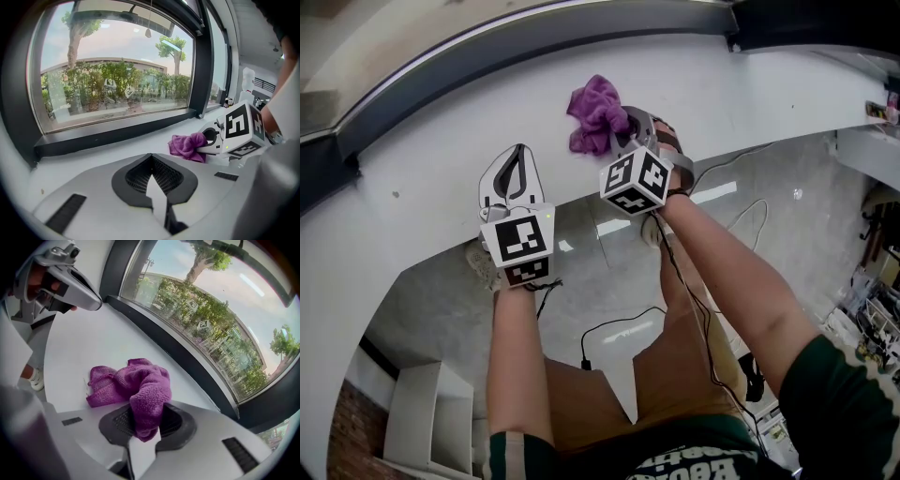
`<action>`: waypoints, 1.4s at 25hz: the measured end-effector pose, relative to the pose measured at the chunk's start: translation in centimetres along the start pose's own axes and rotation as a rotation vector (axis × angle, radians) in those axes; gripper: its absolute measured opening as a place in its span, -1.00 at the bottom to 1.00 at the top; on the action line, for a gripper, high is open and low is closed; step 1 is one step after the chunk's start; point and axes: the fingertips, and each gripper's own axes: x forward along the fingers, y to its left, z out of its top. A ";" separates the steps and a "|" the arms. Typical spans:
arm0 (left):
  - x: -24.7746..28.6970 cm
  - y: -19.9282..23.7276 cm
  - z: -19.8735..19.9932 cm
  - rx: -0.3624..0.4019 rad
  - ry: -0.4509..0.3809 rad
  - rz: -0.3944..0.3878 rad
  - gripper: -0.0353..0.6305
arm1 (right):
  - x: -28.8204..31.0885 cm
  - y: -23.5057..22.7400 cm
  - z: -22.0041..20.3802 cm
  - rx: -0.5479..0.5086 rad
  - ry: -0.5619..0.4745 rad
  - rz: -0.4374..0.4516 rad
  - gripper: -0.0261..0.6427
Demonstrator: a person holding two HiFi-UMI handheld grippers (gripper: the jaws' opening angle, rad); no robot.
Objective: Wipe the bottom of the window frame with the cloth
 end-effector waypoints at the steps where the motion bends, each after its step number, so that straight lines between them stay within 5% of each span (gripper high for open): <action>1: -0.2 0.3 -0.2 -0.002 0.000 0.003 -0.88 | 0.0 0.3 0.3 -0.001 -0.002 0.002 -0.66; 35: -4.1 7.6 -3.6 -0.070 0.011 0.104 -0.88 | 0.7 6.7 8.1 -0.020 -0.068 0.031 -0.66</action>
